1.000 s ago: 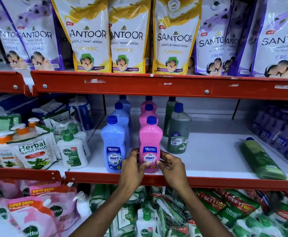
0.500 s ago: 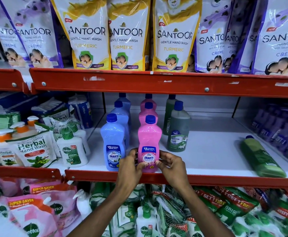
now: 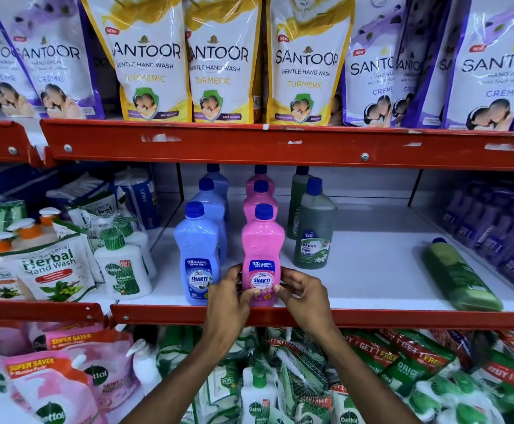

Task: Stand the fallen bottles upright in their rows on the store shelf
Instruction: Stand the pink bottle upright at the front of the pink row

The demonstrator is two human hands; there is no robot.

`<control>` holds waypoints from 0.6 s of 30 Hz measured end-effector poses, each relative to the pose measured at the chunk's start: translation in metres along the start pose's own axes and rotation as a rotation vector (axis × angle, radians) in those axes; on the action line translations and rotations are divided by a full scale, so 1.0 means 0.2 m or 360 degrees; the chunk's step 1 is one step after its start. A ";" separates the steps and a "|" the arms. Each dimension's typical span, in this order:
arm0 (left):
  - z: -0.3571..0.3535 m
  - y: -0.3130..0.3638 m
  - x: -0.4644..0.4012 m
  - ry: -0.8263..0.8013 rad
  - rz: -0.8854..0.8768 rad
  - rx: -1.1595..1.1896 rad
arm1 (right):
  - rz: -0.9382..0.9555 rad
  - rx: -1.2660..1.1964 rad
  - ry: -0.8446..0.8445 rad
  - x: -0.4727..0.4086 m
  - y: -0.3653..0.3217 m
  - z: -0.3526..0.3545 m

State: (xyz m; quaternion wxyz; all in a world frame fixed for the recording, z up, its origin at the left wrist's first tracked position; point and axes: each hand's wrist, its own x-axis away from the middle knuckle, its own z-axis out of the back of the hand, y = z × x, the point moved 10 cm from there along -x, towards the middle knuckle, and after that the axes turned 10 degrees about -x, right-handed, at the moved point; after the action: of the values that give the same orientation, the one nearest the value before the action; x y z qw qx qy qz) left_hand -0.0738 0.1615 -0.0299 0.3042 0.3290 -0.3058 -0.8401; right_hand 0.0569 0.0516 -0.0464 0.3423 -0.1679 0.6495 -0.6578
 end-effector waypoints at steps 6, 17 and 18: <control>0.14 -0.01 0.09 0.0325 -0.0083 -0.0105 | 0.0036 0.0050 0.0076 0.04 -0.02 0.07; -0.36 0.68 0.18 0.0048 -0.1094 -0.0499 | 0.0462 0.0639 0.0781 0.24 -0.25 0.87; -0.46 0.74 0.18 -0.0045 -0.1091 -0.0508 | 0.0438 0.0686 0.0841 0.24 -0.24 0.99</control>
State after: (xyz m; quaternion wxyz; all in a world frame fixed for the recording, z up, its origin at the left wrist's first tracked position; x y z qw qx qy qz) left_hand 0.0186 0.0144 0.0086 0.0484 0.3492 -0.0475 -0.9346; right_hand 0.1431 -0.1315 0.0093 0.2755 0.1726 0.5786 -0.7480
